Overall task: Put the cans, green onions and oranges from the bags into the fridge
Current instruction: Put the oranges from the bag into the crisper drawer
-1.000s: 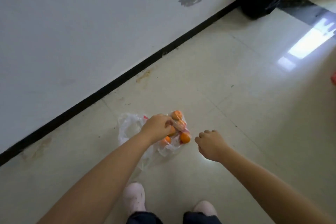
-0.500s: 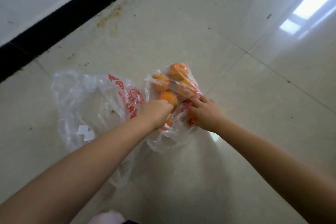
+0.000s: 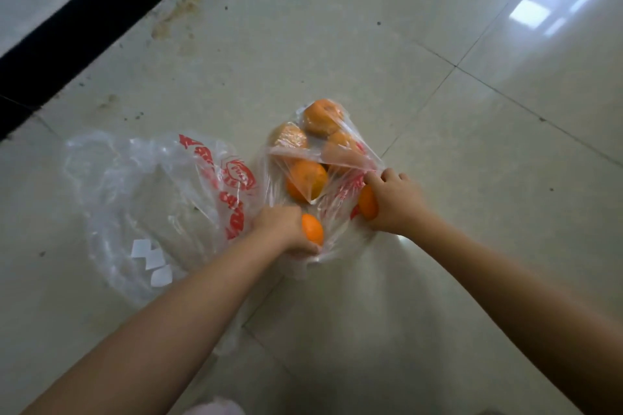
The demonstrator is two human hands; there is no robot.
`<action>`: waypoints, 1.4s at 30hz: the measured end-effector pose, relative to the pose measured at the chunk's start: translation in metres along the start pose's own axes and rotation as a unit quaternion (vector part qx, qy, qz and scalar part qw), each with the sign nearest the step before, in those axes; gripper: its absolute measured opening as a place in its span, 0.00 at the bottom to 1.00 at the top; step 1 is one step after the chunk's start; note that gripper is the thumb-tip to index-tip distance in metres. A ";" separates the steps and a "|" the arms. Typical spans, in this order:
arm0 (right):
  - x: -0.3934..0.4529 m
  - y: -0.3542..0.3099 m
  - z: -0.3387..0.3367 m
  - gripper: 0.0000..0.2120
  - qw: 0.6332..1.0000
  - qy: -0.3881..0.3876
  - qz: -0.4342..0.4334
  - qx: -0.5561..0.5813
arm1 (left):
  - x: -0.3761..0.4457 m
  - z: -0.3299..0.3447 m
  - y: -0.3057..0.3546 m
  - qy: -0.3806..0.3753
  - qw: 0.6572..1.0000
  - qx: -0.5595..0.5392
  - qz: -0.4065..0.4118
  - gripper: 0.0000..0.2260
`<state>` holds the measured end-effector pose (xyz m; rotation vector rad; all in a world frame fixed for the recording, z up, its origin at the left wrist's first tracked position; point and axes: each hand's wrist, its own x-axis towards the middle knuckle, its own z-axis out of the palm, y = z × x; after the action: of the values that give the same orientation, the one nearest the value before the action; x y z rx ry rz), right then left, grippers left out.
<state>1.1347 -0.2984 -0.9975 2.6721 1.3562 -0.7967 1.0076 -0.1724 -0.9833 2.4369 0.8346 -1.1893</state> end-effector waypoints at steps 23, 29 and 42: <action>-0.044 0.006 0.038 0.36 0.992 0.009 0.070 0.101 | -0.007 0.040 -0.007 0.177 0.979 -0.077 0.059 0.35; -0.056 0.001 -0.003 0.32 0.978 0.063 0.091 0.176 | -0.033 0.008 -0.003 0.298 0.946 -0.095 0.090 0.31; -0.267 0.002 -0.331 0.33 0.905 0.236 0.175 0.307 | -0.305 -0.226 0.115 0.310 0.921 -0.136 0.195 0.30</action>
<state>1.1472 -0.4115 -0.5877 3.6440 0.6758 -0.6300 1.0694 -0.2620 -0.6018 2.5822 0.5602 -0.1339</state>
